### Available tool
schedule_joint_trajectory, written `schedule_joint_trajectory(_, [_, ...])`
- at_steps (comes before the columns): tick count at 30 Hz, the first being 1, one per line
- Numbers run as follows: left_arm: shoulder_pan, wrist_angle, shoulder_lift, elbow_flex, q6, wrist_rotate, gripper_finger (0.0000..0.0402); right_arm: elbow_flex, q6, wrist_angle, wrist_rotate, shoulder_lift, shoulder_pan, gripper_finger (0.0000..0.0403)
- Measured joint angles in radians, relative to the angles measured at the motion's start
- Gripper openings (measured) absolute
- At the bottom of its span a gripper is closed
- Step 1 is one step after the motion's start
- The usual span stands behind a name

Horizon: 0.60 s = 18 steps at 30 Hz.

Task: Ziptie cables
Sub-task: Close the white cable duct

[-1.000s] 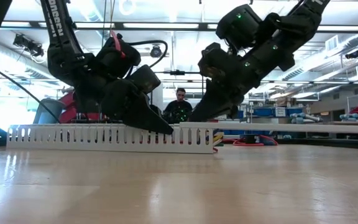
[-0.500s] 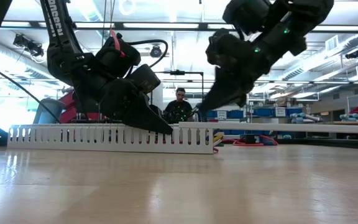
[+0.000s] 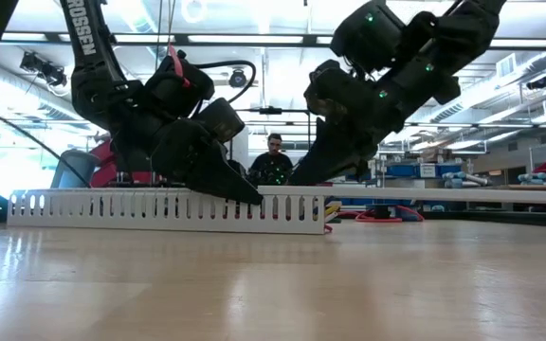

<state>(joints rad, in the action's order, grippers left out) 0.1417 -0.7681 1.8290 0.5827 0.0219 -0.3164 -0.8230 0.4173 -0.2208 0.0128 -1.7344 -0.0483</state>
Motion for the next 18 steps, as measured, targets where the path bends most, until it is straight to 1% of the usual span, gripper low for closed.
schedule_joint_trajectory(7, [0.0, 0.001, 0.0, 0.0, -0.018, 0.001, 0.0246, 0.0, -0.003, 0.004, -0.002, 0.004, 0.0, 0.0])
schedule_joint_trajectory(14, [0.0, 0.013, -0.003, 0.001, -0.01, 0.001, 0.0284, 0.0, -0.002, 0.005, -0.007, 0.004, 0.0, 0.0])
schedule_joint_trajectory(18, [0.002, 0.028, -0.039, 0.0, -0.033, -0.035, 0.0291, 0.0, -0.002, 0.008, -0.008, 0.004, 0.0, 0.0])
